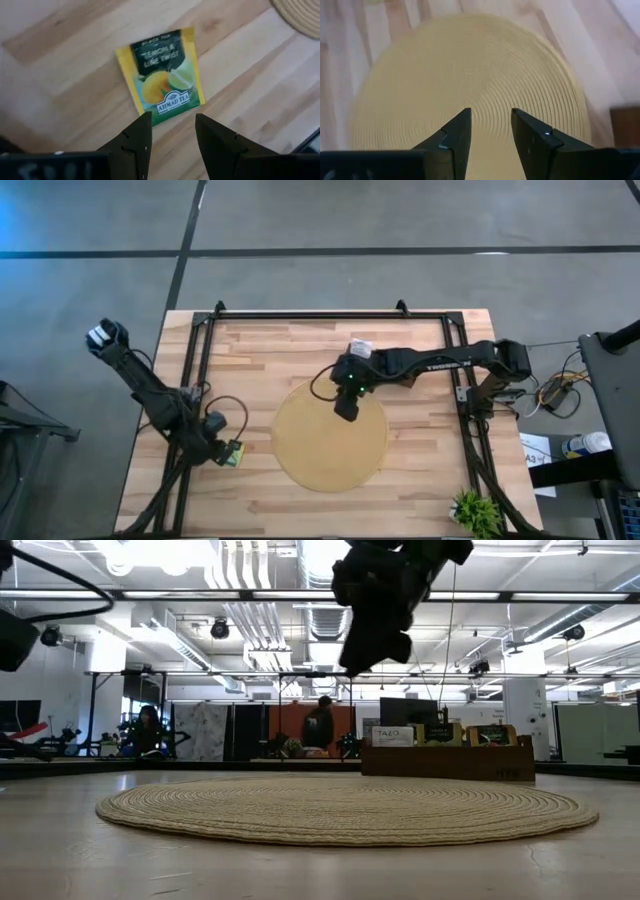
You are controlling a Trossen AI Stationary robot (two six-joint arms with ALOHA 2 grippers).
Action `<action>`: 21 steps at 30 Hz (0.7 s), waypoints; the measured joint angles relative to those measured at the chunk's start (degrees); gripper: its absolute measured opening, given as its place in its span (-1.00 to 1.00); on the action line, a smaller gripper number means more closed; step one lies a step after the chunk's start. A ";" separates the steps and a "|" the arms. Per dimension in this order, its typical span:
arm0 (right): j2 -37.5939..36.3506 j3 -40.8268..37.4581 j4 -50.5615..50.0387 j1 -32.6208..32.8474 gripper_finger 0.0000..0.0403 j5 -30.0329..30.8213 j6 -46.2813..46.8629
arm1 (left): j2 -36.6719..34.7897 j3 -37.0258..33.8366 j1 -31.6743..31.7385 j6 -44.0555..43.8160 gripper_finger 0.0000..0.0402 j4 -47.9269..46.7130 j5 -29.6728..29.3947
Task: Pick & Place Tea
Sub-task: Put the lemon tea bag into the middle section of the wooden organizer
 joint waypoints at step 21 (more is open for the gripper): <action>14.91 0.00 27.90 -2.18 -0.32 -16.18 16.36 | 19.86 0.14 -3.00 -16.44 -0.28 11.52 -2.59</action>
